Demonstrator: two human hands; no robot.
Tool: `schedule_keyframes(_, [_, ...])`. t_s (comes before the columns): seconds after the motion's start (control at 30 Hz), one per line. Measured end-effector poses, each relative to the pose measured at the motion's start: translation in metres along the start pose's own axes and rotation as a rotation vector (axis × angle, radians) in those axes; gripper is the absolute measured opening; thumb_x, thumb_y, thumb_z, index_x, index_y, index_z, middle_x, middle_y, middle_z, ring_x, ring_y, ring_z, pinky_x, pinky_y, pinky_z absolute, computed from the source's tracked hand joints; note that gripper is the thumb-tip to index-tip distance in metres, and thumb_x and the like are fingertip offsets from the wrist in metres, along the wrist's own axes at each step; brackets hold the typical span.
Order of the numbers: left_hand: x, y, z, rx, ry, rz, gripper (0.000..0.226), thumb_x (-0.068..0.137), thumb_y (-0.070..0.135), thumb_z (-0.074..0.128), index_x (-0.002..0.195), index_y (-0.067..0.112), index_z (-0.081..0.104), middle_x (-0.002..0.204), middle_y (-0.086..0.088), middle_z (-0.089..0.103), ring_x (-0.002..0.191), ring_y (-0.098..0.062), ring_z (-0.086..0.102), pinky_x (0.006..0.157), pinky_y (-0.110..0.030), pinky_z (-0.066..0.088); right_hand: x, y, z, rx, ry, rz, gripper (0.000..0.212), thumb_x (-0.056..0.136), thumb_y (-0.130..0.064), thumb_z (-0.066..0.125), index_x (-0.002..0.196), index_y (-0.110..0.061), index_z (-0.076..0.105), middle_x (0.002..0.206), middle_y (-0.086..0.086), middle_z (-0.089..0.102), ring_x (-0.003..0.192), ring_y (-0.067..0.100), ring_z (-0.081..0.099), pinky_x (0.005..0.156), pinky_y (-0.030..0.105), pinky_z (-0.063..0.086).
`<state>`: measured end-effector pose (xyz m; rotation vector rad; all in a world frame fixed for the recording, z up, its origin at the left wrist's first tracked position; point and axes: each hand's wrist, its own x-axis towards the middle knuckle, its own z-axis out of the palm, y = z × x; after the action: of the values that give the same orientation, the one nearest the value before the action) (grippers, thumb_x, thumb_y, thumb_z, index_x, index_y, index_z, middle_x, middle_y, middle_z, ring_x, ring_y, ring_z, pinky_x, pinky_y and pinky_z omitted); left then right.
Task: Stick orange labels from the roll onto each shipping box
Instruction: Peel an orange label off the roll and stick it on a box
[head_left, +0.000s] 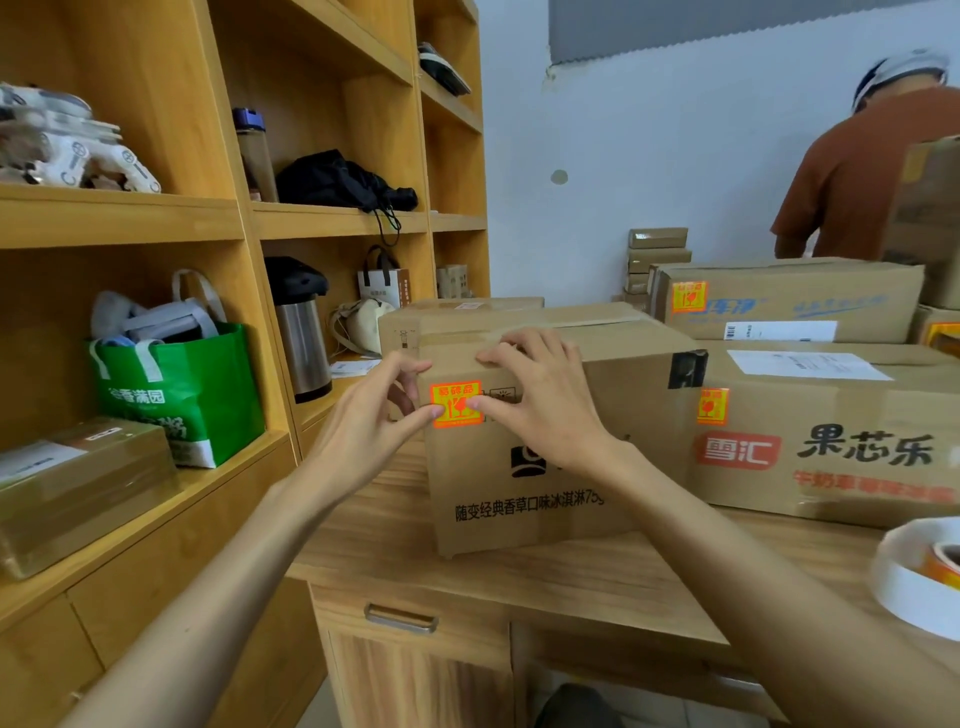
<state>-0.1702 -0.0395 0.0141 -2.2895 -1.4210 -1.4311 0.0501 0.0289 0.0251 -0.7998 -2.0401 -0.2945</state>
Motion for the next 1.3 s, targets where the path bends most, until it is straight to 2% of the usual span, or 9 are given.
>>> schedule_keyframes(0.2, [-0.013, 0.013, -0.012, 0.077, 0.052, 0.044, 0.041, 0.088, 0.034, 0.073, 0.125, 0.024, 0.058, 0.09, 0.008, 0.061, 0.084, -0.013, 0.063, 0.066, -0.021, 0.05, 0.005, 0.001, -0.004, 0.225, -0.092, -0.09, 0.042, 0.085, -0.051, 0.067, 0.117, -0.024, 0.065, 0.12, -0.008, 0.06, 0.116, 0.017, 0.048, 0.098, 0.035, 0.032])
schedule_keyframes(0.33, [-0.007, 0.015, -0.016, -0.081, 0.121, -0.091, 0.03, 0.093, 0.039, 0.07, 0.121, 0.031, 0.063, 0.092, 0.005, 0.065, 0.088, -0.015, 0.064, 0.07, -0.034, 0.058, 0.005, 0.004, -0.014, 0.278, -0.138, -0.06, 0.047, 0.083, -0.058, 0.065, 0.119, -0.026, 0.065, 0.124, -0.011, 0.058, 0.121, 0.011, 0.046, 0.109, 0.041, 0.031])
schedule_keyframes(0.47, [0.015, -0.006, -0.012, -0.264, 0.156, -0.31, 0.044, 0.092, 0.065, 0.053, 0.125, 0.038, 0.063, 0.117, 0.008, 0.062, 0.109, -0.007, 0.059, 0.096, -0.04, 0.052, 0.003, -0.016, -0.022, 0.034, -0.146, 0.044, 0.069, 0.074, -0.086, 0.046, 0.108, -0.026, 0.056, 0.115, -0.013, 0.056, 0.112, 0.01, 0.048, 0.107, 0.041, 0.032])
schedule_keyframes(0.63, [0.038, -0.036, 0.008, -0.205, 0.187, -0.457, 0.043, 0.104, 0.046, 0.051, 0.145, 0.031, 0.051, 0.138, 0.006, 0.051, 0.125, -0.008, 0.05, 0.112, -0.038, 0.04, -0.001, -0.04, -0.014, -0.155, -0.063, 0.116, 0.085, 0.07, -0.096, 0.033, 0.104, -0.02, 0.05, 0.111, -0.005, 0.057, 0.106, 0.018, 0.05, 0.104, 0.046, 0.035])
schedule_keyframes(0.7, [0.043, -0.042, 0.011, -0.3, 0.132, -0.548, 0.052, 0.104, 0.05, 0.047, 0.153, 0.036, 0.039, 0.15, 0.007, 0.043, 0.141, -0.014, 0.039, 0.114, -0.036, 0.032, -0.001, -0.042, -0.012, -0.191, -0.049, 0.125, 0.088, 0.069, -0.097, 0.033, 0.105, -0.018, 0.051, 0.112, -0.003, 0.059, 0.106, 0.02, 0.051, 0.103, 0.047, 0.036])
schedule_keyframes(0.8, [0.049, -0.047, 0.013, -0.431, 0.072, -0.614, 0.054, 0.104, 0.057, 0.041, 0.155, 0.041, 0.033, 0.16, 0.005, 0.037, 0.145, -0.021, 0.036, 0.118, -0.048, 0.03, 0.002, -0.044, -0.009, -0.231, -0.059, 0.128, 0.09, 0.071, -0.095, 0.034, 0.11, -0.016, 0.053, 0.115, 0.0, 0.06, 0.109, 0.022, 0.053, 0.104, 0.051, 0.036])
schedule_keyframes(1.03, [0.042, -0.041, 0.007, -0.441, 0.155, -0.578, 0.029, 0.106, 0.038, 0.048, 0.134, 0.04, 0.055, 0.128, 0.002, 0.062, 0.119, -0.021, 0.059, 0.102, -0.047, 0.048, -0.002, -0.04, -0.021, -0.196, -0.112, 0.112, 0.077, 0.077, -0.085, 0.04, 0.113, -0.017, 0.052, 0.121, 0.0, 0.06, 0.115, 0.021, 0.052, 0.112, 0.053, 0.029])
schedule_keyframes(1.13, [0.03, -0.039, 0.005, -0.417, 0.107, -0.502, 0.035, 0.104, 0.029, 0.055, 0.135, 0.044, 0.053, 0.113, 0.005, 0.066, 0.111, -0.015, 0.062, 0.097, -0.043, 0.049, -0.015, -0.019, -0.043, -0.148, -0.12, 0.082, 0.07, 0.078, -0.082, 0.038, 0.11, -0.022, 0.055, 0.124, -0.001, 0.057, 0.117, 0.018, 0.048, 0.114, 0.05, 0.027])
schedule_keyframes(1.3, [0.028, -0.027, 0.014, -0.257, -0.008, -0.341, 0.052, 0.093, 0.025, 0.072, 0.134, 0.05, 0.053, 0.104, -0.003, 0.064, 0.096, -0.01, 0.065, 0.087, -0.031, 0.054, -0.031, 0.035, -0.082, -0.159, -0.213, 0.13, 0.076, 0.077, -0.076, 0.035, 0.132, -0.028, 0.056, 0.128, 0.0, 0.052, 0.121, 0.018, 0.042, 0.108, 0.039, 0.029])
